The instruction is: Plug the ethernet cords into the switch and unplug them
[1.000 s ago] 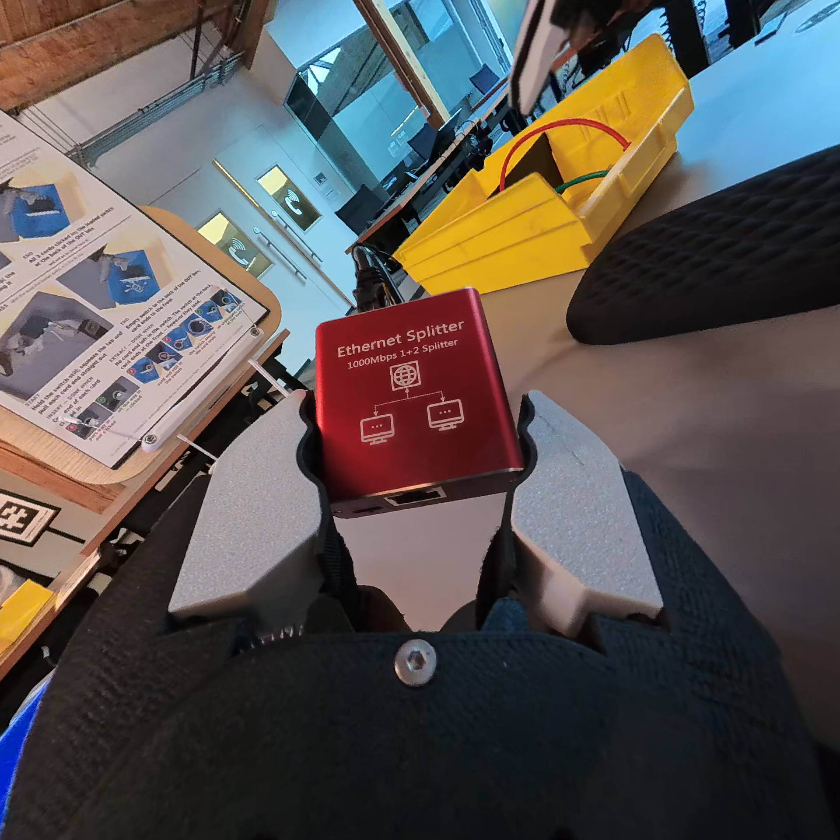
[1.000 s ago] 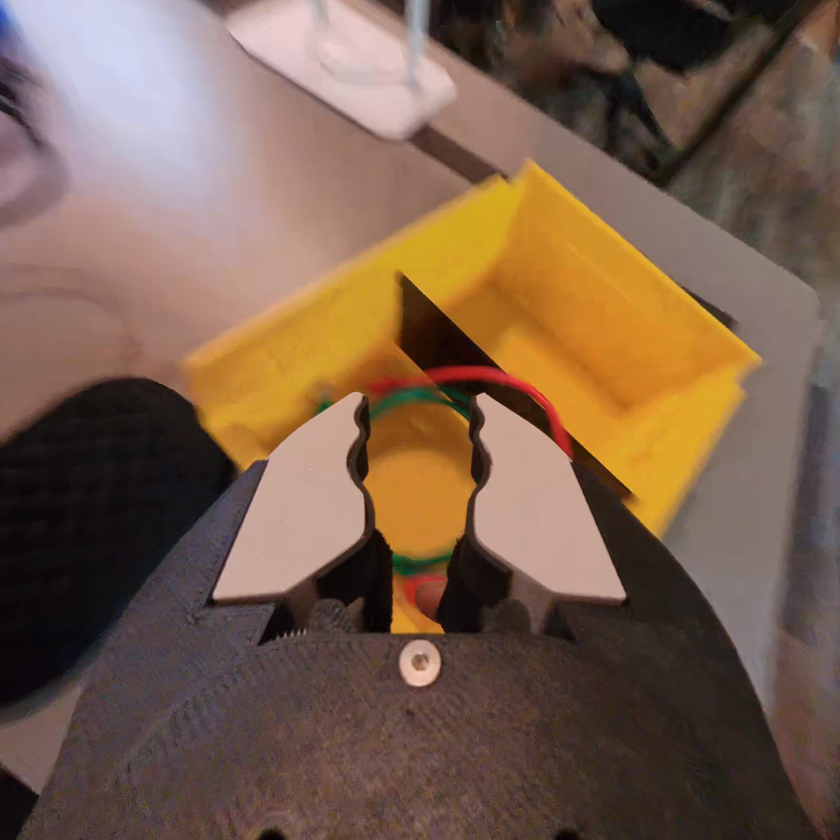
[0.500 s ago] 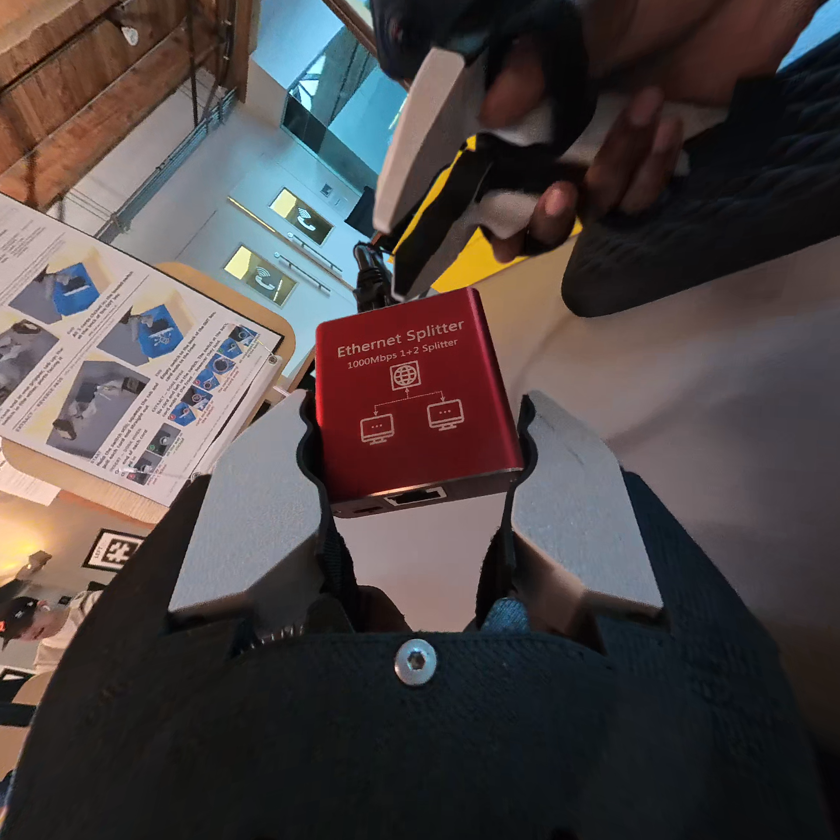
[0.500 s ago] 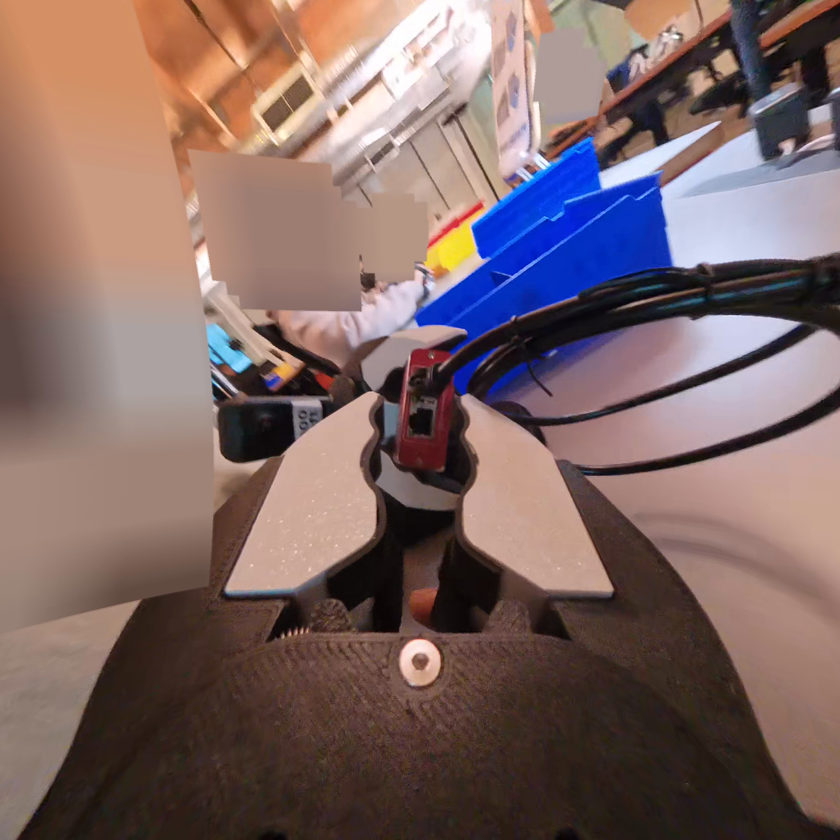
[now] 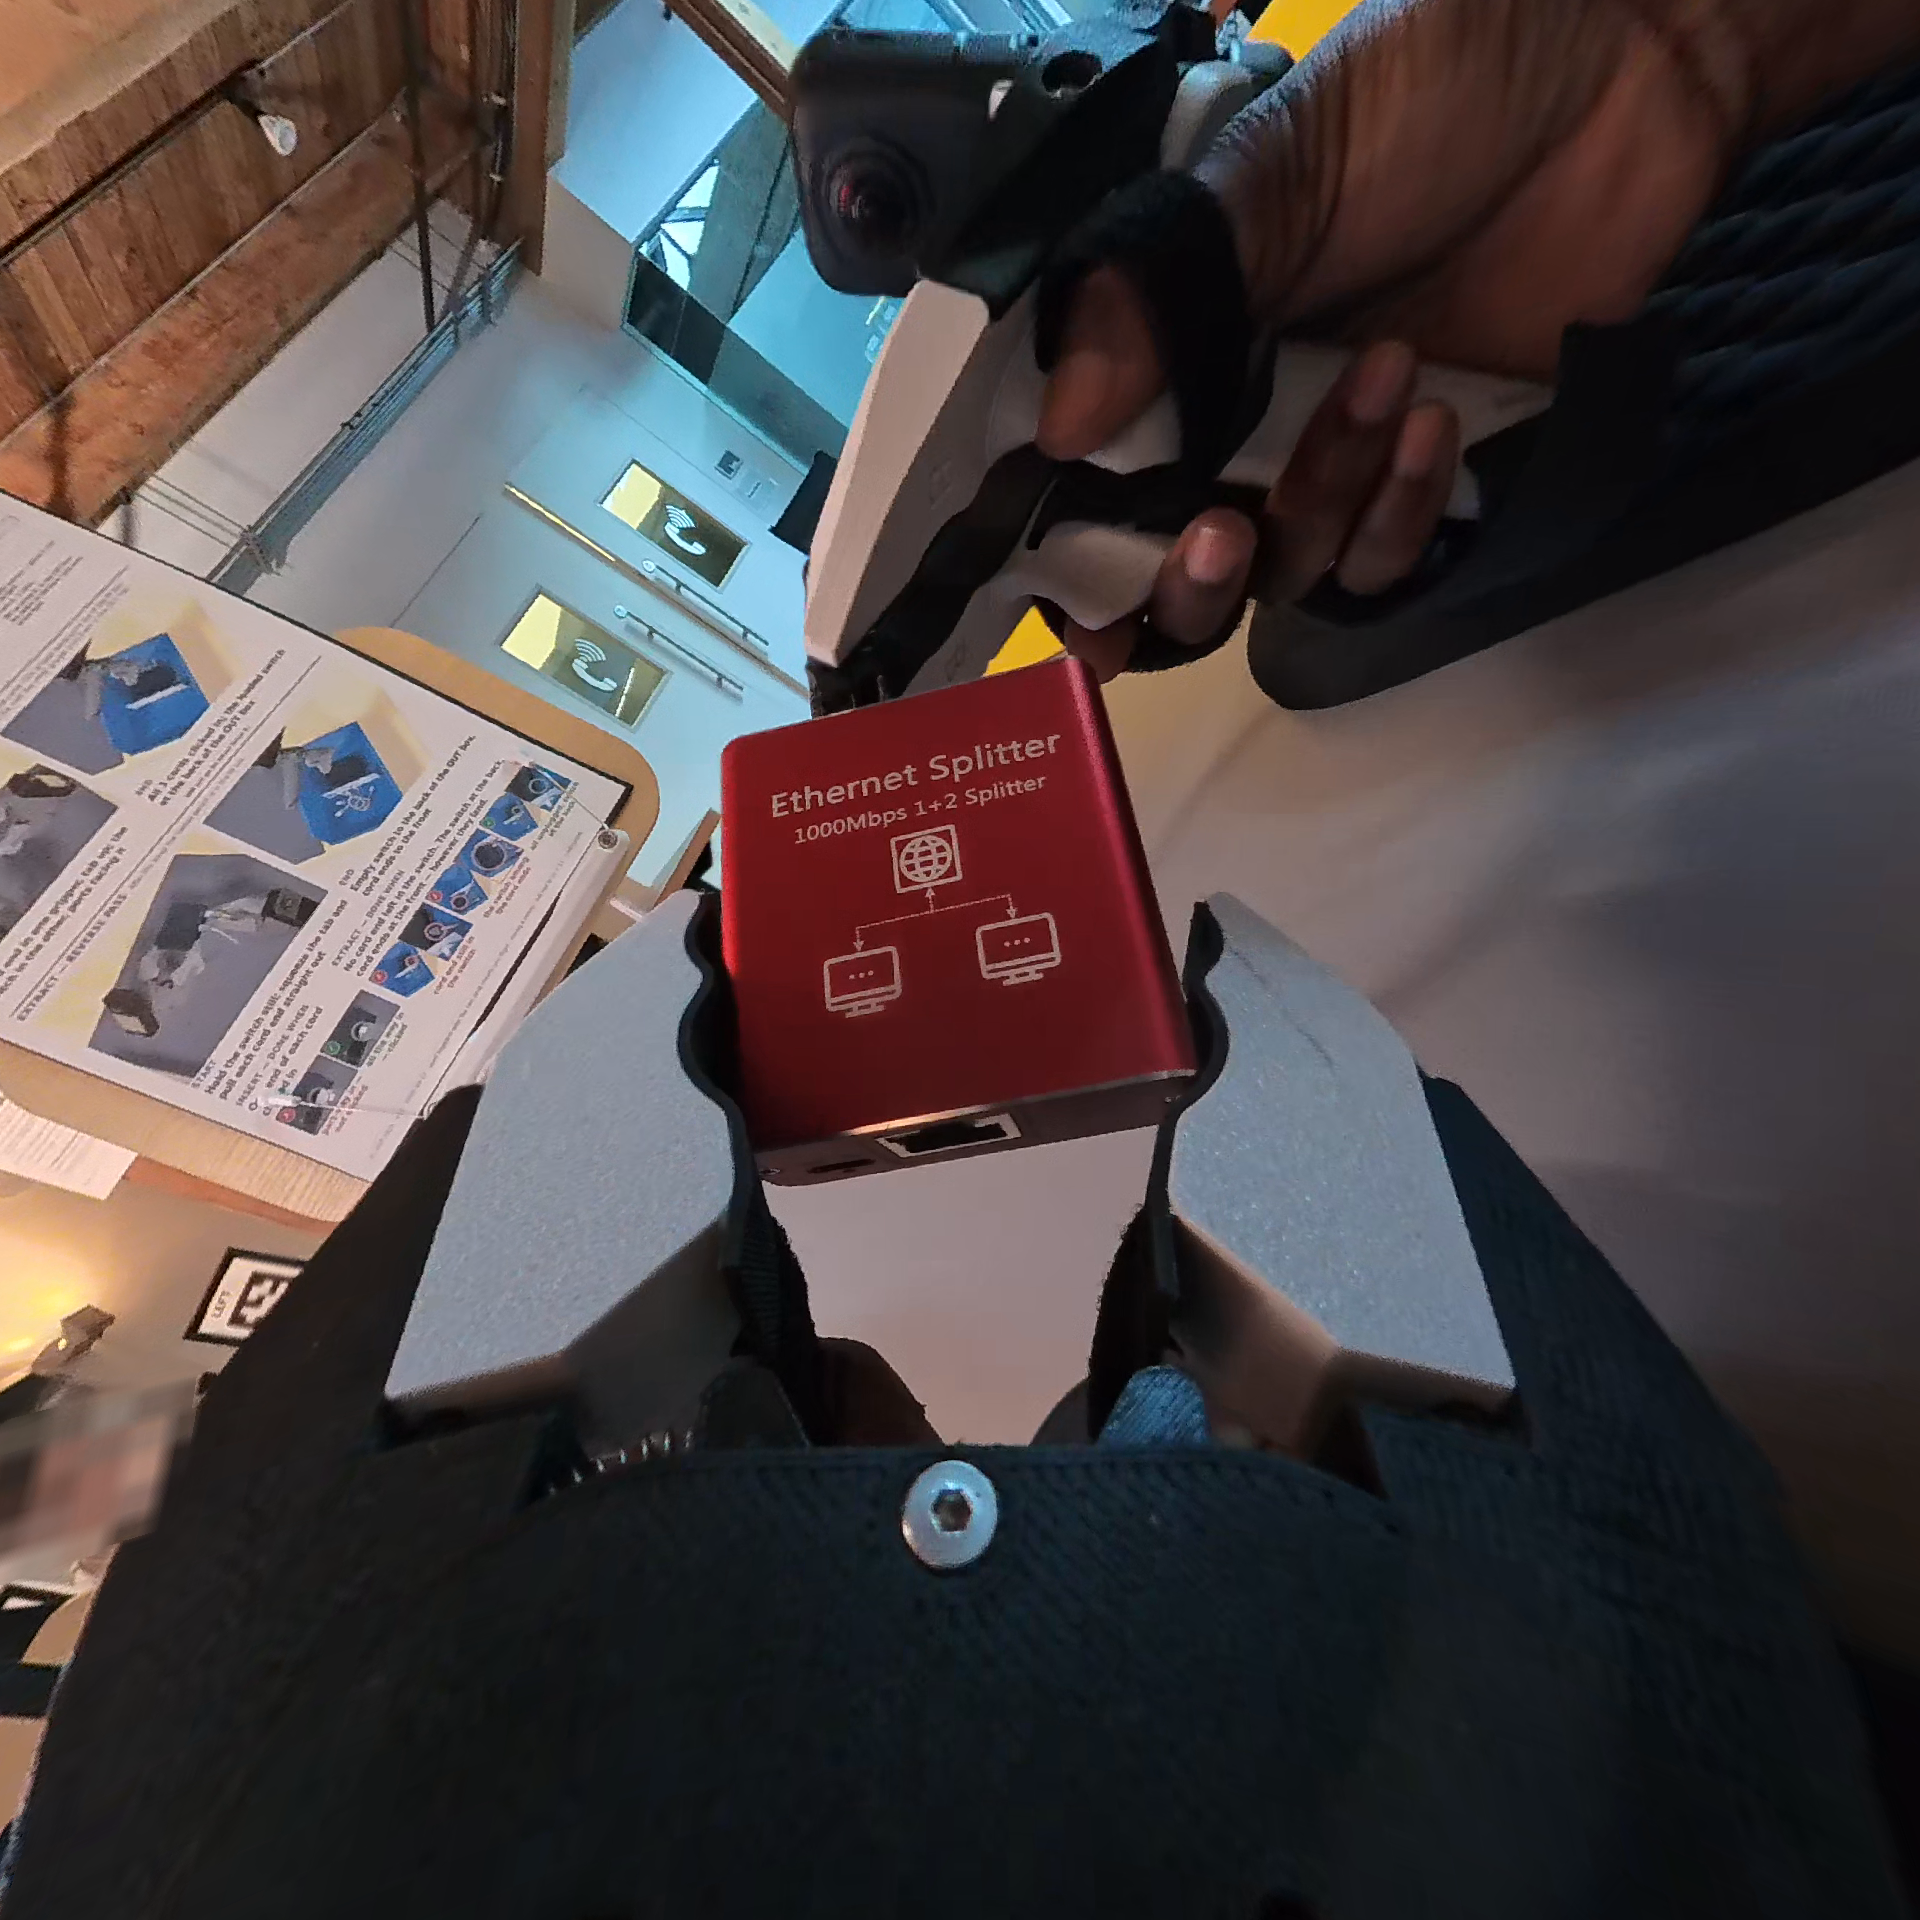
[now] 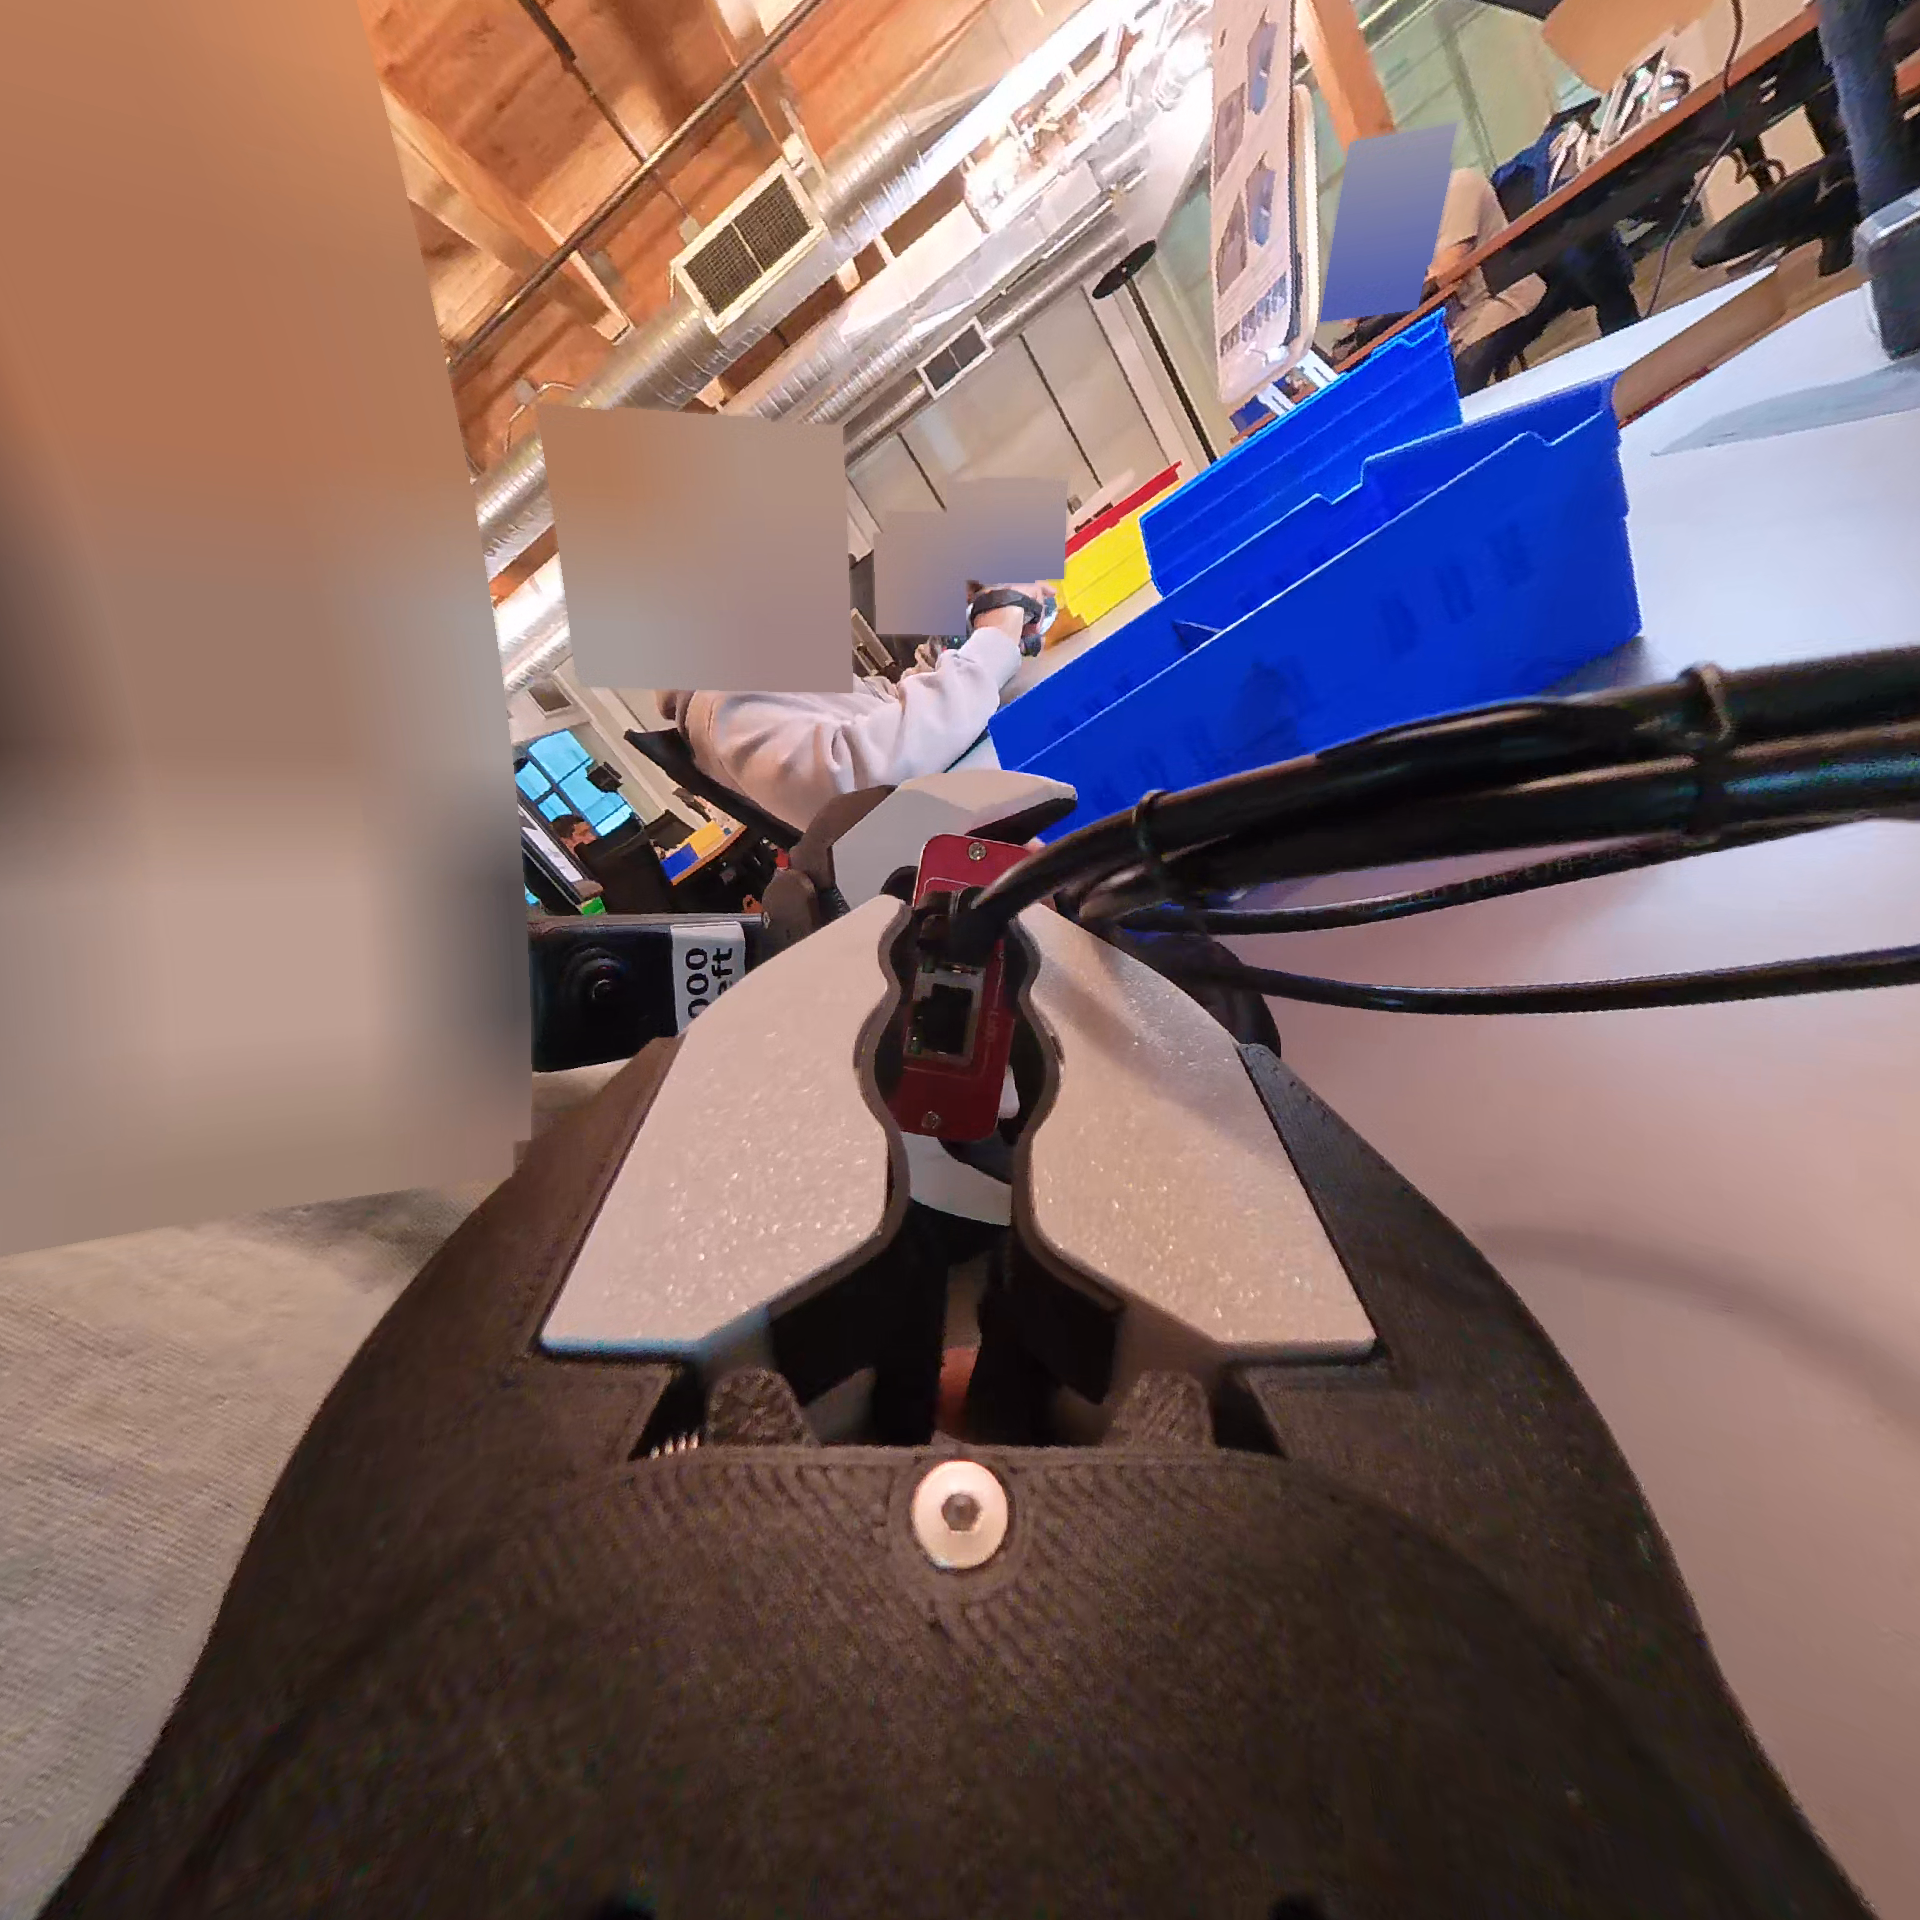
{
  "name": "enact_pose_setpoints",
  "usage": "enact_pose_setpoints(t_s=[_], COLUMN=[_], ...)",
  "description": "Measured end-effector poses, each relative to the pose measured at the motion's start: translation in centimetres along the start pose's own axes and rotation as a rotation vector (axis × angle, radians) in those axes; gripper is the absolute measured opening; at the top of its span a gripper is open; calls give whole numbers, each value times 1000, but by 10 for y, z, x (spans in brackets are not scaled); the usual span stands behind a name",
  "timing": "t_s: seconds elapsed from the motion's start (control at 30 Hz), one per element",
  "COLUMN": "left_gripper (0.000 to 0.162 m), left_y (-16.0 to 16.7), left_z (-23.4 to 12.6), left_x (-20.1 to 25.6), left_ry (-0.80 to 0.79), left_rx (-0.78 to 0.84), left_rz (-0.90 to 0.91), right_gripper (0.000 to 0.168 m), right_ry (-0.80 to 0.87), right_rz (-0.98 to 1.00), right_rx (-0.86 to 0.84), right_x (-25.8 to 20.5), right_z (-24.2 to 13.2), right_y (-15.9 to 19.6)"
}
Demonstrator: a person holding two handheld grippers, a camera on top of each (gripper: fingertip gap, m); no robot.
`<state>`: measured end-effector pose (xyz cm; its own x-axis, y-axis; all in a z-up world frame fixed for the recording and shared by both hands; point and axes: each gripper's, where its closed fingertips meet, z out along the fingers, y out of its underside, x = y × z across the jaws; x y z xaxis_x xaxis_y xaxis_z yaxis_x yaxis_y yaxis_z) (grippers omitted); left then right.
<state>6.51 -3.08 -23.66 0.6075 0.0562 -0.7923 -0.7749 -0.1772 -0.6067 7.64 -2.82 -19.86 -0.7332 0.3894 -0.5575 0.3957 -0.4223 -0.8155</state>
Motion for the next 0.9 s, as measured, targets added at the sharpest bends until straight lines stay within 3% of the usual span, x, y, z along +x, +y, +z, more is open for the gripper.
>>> enact_pose_setpoints(t_s=[0.4,0.5,0.57,0.77,0.9], left_gripper=[84,84,84,84,84], left_y=[1,4,-3,-3,-3], left_z=[1,2,1,0,0], left_x=[5,8,3,2,3], left_ry=[32,48,30,29,30], left_rx=[5,-13,18,32,31], left_rz=[-4,0,-17,-16,2], right_gripper=[18,24,21,24,16], right_ry=[18,66,41,-76,-89], right_rz=[-37,-75,-98,35,81], right_rx=[-80,-174,-139,-109,-89], right_x=[-1,5,-1,-11,-8], right_z=[-1,1,2,1,1], right_y=[6,19,13,9,9])
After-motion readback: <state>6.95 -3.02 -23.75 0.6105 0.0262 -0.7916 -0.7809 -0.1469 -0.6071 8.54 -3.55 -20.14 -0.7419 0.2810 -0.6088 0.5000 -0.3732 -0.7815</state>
